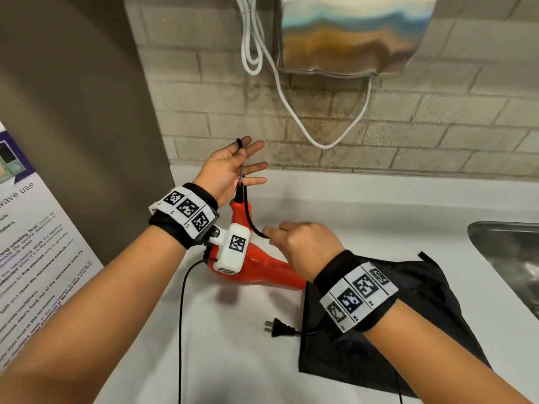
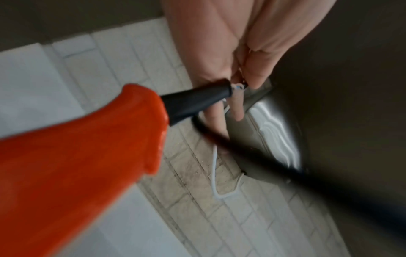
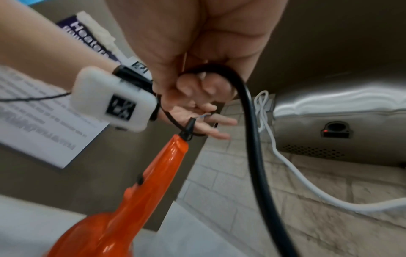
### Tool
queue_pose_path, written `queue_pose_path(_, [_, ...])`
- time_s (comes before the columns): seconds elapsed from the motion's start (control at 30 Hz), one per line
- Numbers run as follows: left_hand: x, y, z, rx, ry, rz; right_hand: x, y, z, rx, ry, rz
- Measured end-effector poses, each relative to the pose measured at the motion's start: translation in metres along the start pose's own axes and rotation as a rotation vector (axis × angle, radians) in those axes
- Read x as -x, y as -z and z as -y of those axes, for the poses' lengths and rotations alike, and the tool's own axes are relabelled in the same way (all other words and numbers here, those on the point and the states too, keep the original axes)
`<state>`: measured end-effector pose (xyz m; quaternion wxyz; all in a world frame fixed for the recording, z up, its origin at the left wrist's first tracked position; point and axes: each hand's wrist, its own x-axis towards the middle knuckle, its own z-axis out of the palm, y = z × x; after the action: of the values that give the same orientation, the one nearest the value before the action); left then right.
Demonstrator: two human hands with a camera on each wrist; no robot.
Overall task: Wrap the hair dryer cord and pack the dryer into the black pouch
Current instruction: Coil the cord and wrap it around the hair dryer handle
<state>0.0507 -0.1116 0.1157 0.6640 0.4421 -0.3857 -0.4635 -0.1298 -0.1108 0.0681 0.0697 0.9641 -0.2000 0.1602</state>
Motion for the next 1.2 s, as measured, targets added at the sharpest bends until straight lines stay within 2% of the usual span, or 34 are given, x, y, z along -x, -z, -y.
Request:
queue_pose_path(0.07, [0.002,-0.003,-0.001,-0.163,0.003,0.034,-0.004,0.004,-0.005,-0.057,0.058,-0.215])
queue_pose_path(0.13, [0.005,-0.005,-0.003,-0.310,0.007,0.081,-0.015,0.015,-0.009,-0.100,0.055,-0.298])
queue_pose_path(0.33, [0.018,-0.011,-0.011,-0.433,0.089,0.205,-0.050,0.041,-0.025,-0.403,-0.196,-0.405])
queue_pose_path(0.53, [0.022,-0.013,-0.010,-0.587,0.084,0.233,-0.071,0.044,-0.033,-0.470,-0.319,-0.480])
queue_pose_path(0.63, [0.021,-0.009,-0.010,-0.597,0.051,0.251,-0.073,0.044,-0.040,-0.484,-0.372,-0.499])
queue_pose_path(0.77, [0.018,-0.003,-0.005,-0.491,0.001,0.194,-0.071,0.032,-0.049,-0.491,-0.438,-0.531])
queue_pose_path(0.93, [0.012,0.001,-0.003,-0.353,0.048,0.170,-0.069,0.018,-0.048,-0.589,-0.507,-0.494])
queue_pose_path(1.03, [0.011,0.000,-0.006,-0.283,0.112,0.174,-0.069,0.019,-0.043,-0.621,-0.396,-0.393])
queue_pose_path(1.13, [0.009,0.002,-0.008,-0.211,0.157,0.186,-0.070,0.016,-0.041,-0.687,-0.237,-0.357])
queue_pose_path(1.2, [0.009,0.005,-0.009,-0.178,0.174,0.194,-0.070,0.016,-0.038,-0.824,-0.259,-0.329])
